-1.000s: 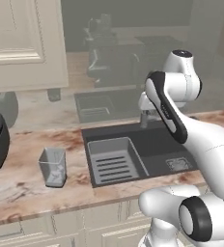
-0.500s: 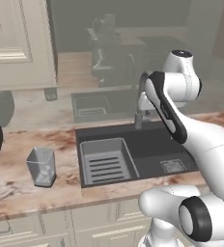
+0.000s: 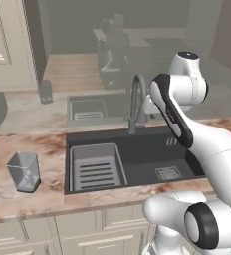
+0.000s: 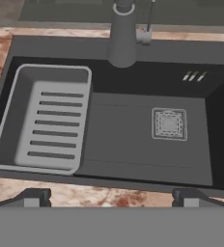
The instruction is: Turn on the sink faucet and place the jug under the water for a few seconds to fill it up.
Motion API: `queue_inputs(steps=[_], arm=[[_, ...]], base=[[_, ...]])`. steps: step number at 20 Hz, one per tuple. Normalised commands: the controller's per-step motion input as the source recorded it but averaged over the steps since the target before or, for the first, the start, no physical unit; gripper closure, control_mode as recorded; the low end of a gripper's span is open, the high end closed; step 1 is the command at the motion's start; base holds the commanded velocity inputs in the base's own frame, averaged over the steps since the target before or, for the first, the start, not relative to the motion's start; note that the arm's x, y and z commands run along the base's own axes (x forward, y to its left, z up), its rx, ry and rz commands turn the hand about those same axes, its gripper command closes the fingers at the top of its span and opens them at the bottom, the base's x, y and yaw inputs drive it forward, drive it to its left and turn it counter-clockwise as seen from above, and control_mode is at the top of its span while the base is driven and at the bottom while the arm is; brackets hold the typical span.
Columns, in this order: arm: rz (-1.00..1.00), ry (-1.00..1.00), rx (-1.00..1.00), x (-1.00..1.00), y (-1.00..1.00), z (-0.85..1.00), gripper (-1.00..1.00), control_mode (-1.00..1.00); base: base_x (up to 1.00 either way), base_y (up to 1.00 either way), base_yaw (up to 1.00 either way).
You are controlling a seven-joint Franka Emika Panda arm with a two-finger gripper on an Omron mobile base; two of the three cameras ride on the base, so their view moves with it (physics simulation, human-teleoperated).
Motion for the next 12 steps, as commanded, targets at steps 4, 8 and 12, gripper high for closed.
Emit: queue_inputs(steps=[4, 8, 12], arm=[[0.0, 0.0, 0.0, 0.0, 0.0, 0.0, -1.0, 1.0], [0.0, 0.0, 0.0, 0.0, 0.0, 0.0, -1.0, 1.0], [0.0, 0.0, 0.0, 0.0, 0.0, 0.0, -1.0, 1.0]], base=[[0.0, -0.16, 0.03], [0.0, -0.09, 0.0], [0.0, 0.0, 0.0]])
